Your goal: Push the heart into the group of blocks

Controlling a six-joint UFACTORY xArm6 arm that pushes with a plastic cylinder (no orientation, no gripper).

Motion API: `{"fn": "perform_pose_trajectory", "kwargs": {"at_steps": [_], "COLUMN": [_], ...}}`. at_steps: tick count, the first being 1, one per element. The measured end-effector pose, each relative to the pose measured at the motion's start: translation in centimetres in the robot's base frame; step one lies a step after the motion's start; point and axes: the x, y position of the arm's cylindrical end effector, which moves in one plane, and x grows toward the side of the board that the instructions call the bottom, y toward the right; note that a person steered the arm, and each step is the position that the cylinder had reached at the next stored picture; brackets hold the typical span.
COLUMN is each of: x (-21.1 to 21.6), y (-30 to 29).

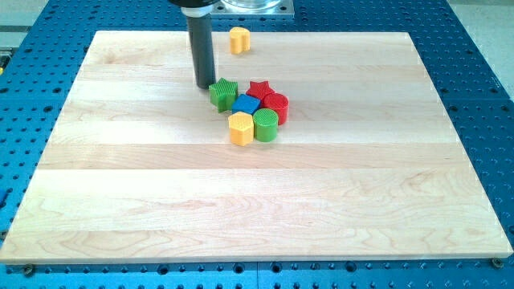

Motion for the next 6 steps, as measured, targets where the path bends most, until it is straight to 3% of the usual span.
{"fn": "perform_pose_trajectory", "kwargs": {"at_steps": [2,3,4,6], "x": [3.0,2.0,-2.9,-3.2], "y": [1.6,1.7,3.3,3.3]}}
